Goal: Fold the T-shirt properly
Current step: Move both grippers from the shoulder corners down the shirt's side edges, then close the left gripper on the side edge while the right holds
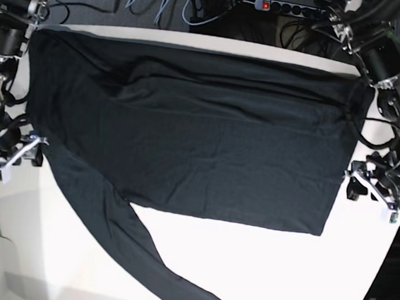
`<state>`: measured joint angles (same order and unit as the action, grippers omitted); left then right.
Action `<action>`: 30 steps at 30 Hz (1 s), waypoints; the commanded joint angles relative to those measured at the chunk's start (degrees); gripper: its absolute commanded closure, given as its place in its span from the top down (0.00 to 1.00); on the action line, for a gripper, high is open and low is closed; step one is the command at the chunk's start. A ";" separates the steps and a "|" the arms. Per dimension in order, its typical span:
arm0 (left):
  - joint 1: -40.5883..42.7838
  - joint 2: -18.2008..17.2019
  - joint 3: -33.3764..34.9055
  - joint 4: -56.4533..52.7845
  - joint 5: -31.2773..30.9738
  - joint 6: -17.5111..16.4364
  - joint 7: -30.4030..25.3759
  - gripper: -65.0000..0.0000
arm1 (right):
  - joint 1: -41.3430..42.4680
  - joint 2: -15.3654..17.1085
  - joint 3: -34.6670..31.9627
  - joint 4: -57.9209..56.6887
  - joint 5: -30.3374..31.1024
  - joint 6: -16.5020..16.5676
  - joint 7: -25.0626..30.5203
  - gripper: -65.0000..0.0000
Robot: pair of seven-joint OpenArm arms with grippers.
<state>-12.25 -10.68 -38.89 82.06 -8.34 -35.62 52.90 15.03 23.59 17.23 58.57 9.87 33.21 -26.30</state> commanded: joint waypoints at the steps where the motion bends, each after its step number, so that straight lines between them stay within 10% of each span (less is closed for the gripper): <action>1: -1.33 -1.06 -0.09 0.97 -0.85 -0.12 -1.26 0.57 | 1.11 0.71 0.48 0.91 -0.51 0.50 1.29 0.57; 24: -1.16 -3.43 -0.27 0.97 -0.85 -0.12 -1.26 0.57 | -1.53 -2.01 0.83 -7.62 -1.47 0.50 7.10 0.56; 30: -1.42 -3.26 -0.18 0.88 -0.85 -0.12 -1.26 0.57 | -3.11 -2.19 0.57 -7.36 -1.47 0.50 7.18 0.23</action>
<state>-12.25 -13.15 -39.13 81.95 -8.36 -35.77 52.93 11.73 21.02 17.98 51.11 9.41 33.23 -15.81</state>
